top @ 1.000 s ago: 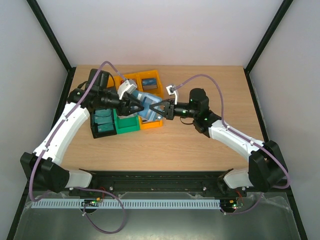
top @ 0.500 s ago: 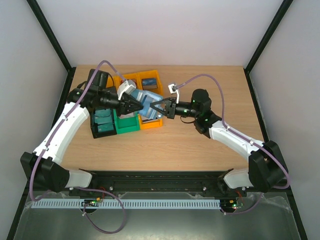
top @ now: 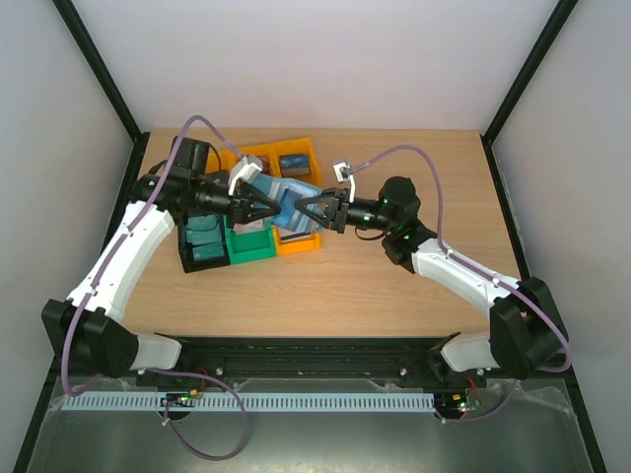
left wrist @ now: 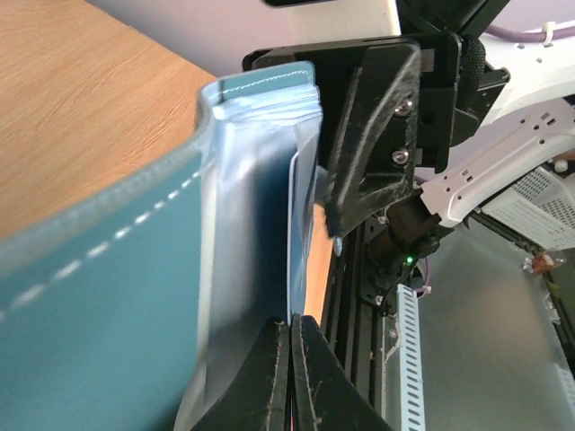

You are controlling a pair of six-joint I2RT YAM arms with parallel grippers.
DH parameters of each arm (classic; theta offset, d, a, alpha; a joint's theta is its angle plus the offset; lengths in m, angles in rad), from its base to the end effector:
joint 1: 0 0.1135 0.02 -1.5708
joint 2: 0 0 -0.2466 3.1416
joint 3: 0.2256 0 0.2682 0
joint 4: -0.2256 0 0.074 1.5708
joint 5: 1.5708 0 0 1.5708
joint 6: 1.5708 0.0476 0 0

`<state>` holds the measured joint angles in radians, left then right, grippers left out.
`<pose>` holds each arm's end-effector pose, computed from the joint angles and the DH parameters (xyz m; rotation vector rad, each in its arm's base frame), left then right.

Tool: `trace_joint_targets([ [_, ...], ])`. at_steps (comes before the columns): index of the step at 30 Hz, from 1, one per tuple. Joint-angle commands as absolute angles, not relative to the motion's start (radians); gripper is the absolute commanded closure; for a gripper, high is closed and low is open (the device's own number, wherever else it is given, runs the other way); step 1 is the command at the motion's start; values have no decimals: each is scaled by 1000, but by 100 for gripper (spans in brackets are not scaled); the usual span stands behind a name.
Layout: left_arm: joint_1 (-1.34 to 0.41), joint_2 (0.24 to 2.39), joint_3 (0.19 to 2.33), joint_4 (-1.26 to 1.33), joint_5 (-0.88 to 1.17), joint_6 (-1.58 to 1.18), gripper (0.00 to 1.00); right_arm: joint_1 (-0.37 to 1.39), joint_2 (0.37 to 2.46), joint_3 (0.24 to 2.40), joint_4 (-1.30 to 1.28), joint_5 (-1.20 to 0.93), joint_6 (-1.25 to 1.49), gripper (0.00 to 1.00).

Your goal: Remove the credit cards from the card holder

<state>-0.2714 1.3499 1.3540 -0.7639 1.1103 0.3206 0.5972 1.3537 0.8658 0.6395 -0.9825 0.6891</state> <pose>0.2738 -0.1205 0.3496 1.1068 1.7802 -1.2346 0.2466 0.2156 0.2999 -0.8572 1.5284 1.6754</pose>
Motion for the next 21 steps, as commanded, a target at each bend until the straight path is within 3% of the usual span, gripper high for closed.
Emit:
trace_joint_targets([
  [1, -216, 1330, 1322, -725, 1177, 268, 98, 607, 1333, 861, 765, -995, 692, 73],
  [7, -184, 1317, 1325, -733, 1189, 278, 98, 607, 1338, 854, 758, -1022, 689, 81],
  [11, -169, 1313, 1327, -737, 1183, 286, 98, 604, 1338, 856, 743, -1030, 680, 98],
  [21, -85, 1290, 1349, -822, 1061, 401, 98, 459, 1260, 808, 552, -987, 595, 98],
])
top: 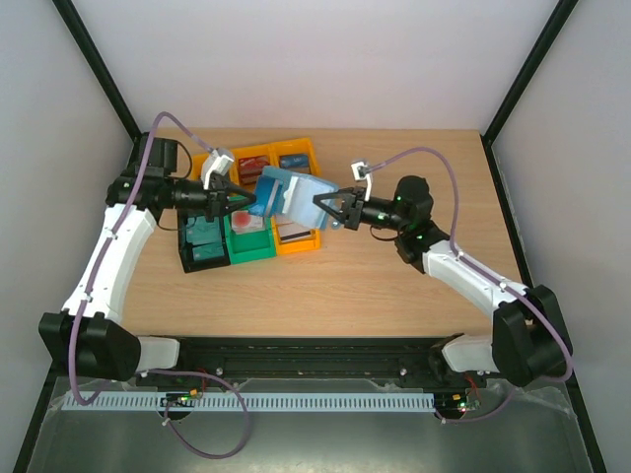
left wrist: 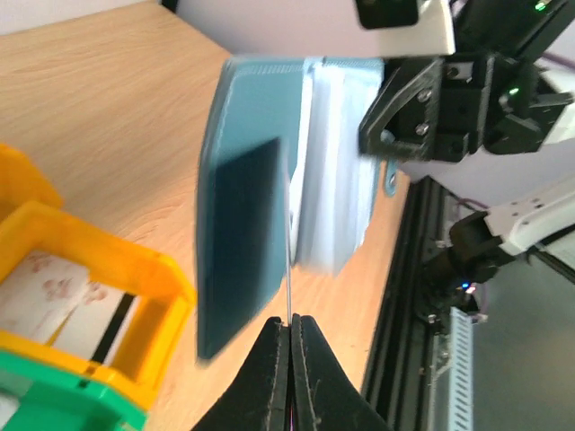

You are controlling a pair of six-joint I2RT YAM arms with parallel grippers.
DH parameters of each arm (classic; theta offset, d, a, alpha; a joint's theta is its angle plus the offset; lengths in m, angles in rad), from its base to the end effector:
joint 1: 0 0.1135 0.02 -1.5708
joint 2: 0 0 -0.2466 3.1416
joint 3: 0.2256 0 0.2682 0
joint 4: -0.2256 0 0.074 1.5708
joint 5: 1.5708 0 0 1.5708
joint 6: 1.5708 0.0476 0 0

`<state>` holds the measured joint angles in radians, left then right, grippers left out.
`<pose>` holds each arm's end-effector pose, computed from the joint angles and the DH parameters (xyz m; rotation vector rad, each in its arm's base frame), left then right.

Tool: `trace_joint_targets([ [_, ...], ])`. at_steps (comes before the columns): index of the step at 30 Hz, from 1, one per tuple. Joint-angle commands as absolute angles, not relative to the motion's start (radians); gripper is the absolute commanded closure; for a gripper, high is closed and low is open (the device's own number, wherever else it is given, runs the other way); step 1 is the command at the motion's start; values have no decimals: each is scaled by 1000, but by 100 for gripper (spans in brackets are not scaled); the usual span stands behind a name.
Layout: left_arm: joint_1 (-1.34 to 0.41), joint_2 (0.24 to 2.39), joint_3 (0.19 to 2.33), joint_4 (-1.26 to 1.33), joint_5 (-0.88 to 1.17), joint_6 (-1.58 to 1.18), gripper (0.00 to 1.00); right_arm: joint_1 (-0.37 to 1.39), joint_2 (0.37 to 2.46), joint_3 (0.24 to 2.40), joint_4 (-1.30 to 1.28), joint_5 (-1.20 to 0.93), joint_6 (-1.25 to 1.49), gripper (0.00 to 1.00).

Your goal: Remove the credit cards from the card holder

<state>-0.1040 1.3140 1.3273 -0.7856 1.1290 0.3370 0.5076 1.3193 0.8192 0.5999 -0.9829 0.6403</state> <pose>0.2795 -0.0724 0.3496 0.9514 1.8204 -1.1508 0.2575 0.1886 0.2896 -0.7925 1.5686 1.5875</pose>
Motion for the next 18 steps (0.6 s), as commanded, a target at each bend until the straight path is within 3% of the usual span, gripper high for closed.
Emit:
trace_joint_targets([
  [1, -84, 1291, 1351, -823, 1049, 405, 98, 448, 1254, 808, 524, -979, 583, 98],
  [11, -106, 1337, 1371, -805, 865, 416, 98, 313, 1226, 799, 410, -905, 572, 98],
  [14, -181, 1384, 1425, -805, 703, 443, 98, 255, 1230, 807, 375, -881, 589, 98],
  [18, -361, 1495, 1529, -757, 307, 493, 98, 159, 1229, 811, 324, -827, 608, 98],
])
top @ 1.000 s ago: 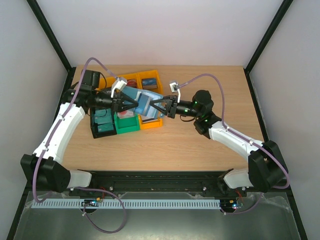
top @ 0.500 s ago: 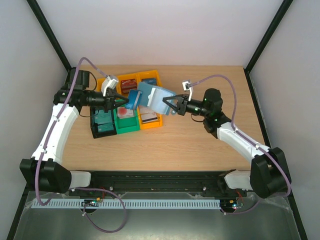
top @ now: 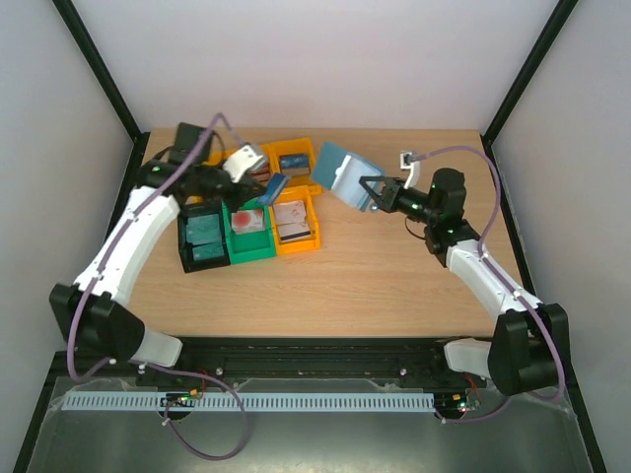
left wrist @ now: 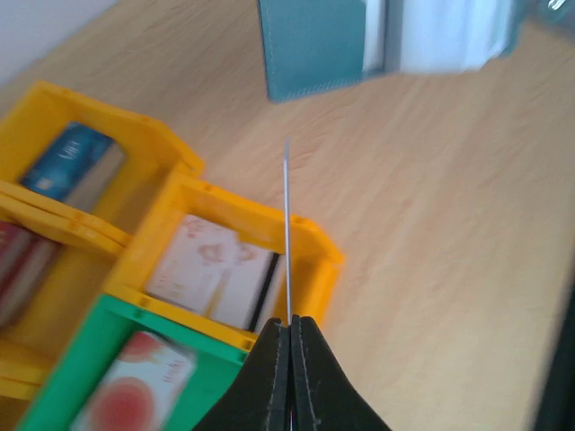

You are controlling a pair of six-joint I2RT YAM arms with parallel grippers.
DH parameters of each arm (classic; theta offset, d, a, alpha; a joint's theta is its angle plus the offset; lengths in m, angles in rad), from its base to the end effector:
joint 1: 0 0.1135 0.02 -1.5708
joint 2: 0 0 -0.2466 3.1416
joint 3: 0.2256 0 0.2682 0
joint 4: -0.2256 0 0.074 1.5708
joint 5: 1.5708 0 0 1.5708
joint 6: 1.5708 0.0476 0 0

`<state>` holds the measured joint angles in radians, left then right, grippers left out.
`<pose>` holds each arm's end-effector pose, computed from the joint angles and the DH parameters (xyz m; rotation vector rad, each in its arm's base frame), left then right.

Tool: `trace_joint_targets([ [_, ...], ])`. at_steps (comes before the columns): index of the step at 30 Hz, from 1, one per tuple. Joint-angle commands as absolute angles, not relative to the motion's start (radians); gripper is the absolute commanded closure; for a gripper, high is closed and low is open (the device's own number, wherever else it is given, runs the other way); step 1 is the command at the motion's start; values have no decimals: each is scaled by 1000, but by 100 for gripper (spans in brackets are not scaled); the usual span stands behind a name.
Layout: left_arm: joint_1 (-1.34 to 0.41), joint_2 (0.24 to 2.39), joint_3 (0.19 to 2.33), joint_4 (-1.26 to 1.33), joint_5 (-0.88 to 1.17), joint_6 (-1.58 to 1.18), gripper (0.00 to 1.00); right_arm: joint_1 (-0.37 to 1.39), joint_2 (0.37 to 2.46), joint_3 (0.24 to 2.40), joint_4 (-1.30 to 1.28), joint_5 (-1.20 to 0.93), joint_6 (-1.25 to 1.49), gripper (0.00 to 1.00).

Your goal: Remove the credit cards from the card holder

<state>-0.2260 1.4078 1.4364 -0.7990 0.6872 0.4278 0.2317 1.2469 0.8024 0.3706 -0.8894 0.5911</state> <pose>0.3042 -0.1009 0.3471 1.0207 1.9744 -0.6886 0.2903 0.1065 0.2814 -0.4223 1.7488 1.3296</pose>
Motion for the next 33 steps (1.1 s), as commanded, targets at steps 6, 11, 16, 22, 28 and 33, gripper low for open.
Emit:
trace_joint_targets([
  [6, -568, 1706, 1563, -532, -289, 735, 98, -1, 1233, 785, 277, -822, 674, 98],
  [11, -587, 1911, 1590, -261, -480, 956, 98, -105, 1235, 773, 233, -854, 693, 98],
  [16, -570, 2118, 1755, -131, -509, 1029, 98, -110, 1227, 765, 221, -854, 683, 98],
  [22, -540, 2297, 1926, -173, -493, 1060, 98, -110, 1234, 764, 218, -862, 677, 98],
  [28, -510, 2359, 2003, -272, -421, 1040, 98, -110, 1261, 765, 241, -885, 686, 98],
  [33, -503, 2375, 1996, -294, -378, 1054, 98, -110, 1276, 768, 263, -903, 705, 98],
])
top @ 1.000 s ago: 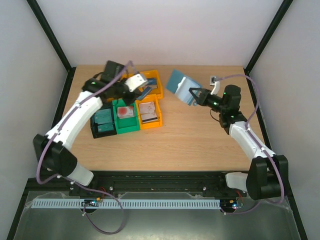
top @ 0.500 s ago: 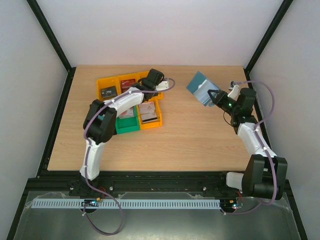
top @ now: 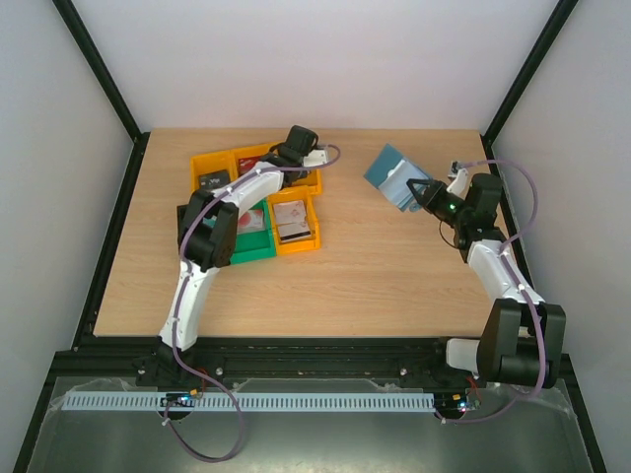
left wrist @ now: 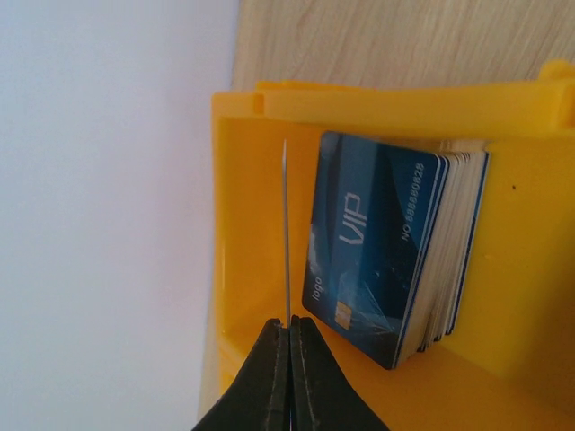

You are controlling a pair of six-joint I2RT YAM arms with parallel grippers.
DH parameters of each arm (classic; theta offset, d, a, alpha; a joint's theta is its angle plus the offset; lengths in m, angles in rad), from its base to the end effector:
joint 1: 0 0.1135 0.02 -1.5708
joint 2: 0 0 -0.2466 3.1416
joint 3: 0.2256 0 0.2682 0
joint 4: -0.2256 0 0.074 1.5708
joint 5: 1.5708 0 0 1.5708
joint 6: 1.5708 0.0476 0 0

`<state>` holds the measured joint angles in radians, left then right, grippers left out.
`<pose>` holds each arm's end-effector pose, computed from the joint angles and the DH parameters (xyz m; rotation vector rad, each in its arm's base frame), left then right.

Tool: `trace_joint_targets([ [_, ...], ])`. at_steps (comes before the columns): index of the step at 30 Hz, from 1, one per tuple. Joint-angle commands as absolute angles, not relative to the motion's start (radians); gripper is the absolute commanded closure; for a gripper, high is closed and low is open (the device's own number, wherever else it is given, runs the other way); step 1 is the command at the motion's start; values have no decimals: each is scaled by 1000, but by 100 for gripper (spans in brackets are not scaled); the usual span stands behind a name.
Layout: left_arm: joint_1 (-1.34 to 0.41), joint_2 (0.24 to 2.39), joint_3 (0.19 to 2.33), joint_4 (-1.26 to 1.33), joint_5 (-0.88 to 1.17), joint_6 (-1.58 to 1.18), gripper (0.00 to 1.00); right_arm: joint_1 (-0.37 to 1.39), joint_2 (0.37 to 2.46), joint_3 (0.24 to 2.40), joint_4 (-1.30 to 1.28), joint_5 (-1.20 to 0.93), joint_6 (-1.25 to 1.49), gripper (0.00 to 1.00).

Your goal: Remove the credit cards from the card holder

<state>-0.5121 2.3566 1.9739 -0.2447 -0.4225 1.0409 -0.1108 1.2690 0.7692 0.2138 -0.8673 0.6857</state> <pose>0.4928 -0.2546 0.1769 1.3851 1.7571 0.7568 0.3076 0.0023 0.2468 0.1243 1.9180 1.1917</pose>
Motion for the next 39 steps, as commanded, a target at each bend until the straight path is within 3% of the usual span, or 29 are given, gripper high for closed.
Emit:
trace_joint_targets([
  [1, -502, 2381, 1997, -290, -375, 1056, 98, -110, 1275, 768, 264, -904, 706, 98],
  [15, -492, 2463, 2000, -164, -486, 1149, 96, -110, 1269, 764, 270, -925, 699, 98],
  [21, -490, 2411, 2016, -271, -379, 1081, 56, -110, 1269, 762, 273, -932, 703, 98],
  [34, -465, 2321, 2152, -471, -141, 860, 14, -110, 1255, 750, 288, -969, 719, 98],
  [39, -461, 2193, 2146, -601, 77, 737, 6, -110, 1246, 741, 300, -1002, 727, 98],
])
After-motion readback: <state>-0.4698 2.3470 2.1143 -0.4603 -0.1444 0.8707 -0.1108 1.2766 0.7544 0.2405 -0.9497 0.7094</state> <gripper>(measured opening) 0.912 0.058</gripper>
